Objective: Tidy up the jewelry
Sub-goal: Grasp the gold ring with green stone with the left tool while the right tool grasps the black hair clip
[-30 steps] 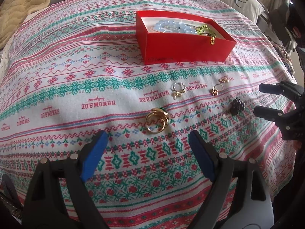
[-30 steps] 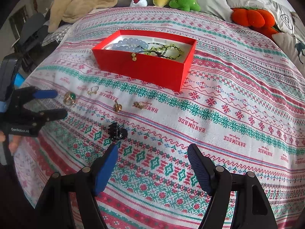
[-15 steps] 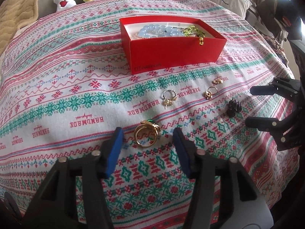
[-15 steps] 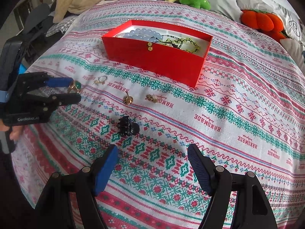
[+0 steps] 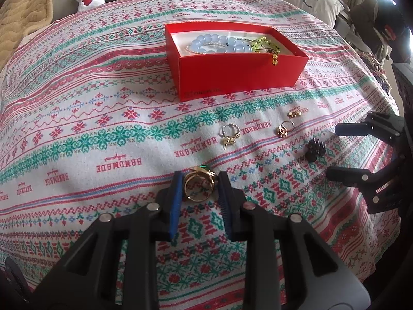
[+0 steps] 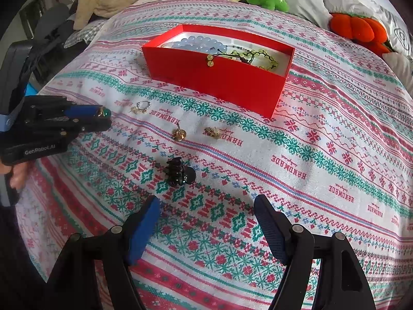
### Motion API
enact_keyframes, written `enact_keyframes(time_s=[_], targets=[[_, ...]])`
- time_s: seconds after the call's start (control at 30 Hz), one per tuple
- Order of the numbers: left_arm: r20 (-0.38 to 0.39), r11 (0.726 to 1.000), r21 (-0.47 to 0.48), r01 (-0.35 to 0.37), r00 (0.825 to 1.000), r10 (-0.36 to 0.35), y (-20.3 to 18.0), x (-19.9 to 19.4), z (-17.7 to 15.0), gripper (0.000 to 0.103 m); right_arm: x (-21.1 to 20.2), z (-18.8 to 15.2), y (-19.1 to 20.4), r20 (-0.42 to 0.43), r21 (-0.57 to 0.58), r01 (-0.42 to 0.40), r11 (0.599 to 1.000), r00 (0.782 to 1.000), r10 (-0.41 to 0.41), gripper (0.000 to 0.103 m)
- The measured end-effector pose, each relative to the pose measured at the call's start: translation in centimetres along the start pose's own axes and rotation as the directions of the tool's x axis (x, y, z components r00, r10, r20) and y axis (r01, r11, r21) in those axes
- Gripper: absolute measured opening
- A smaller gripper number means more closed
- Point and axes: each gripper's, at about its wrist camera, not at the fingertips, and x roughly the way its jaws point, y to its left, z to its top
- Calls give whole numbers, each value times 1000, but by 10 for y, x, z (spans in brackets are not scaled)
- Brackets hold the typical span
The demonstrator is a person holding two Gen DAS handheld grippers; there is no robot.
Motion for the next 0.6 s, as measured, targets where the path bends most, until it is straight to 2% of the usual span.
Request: enact_keyframes(time_s=[0.37,0.47,0.6], targets=[[-28,998,-39,-45,999,44,3,-6,-1,29,8,8,2,-3,38,-45,998,999,45,76],[-39,998,-51,-48,998,46,3,-6,-2,29,10,11,4,1,39,-48,998,999,48,67],[-45,997,-60,-49,998,46,4,-7,-2,29,11,15,8,3,22,-52,998,999,52,50]])
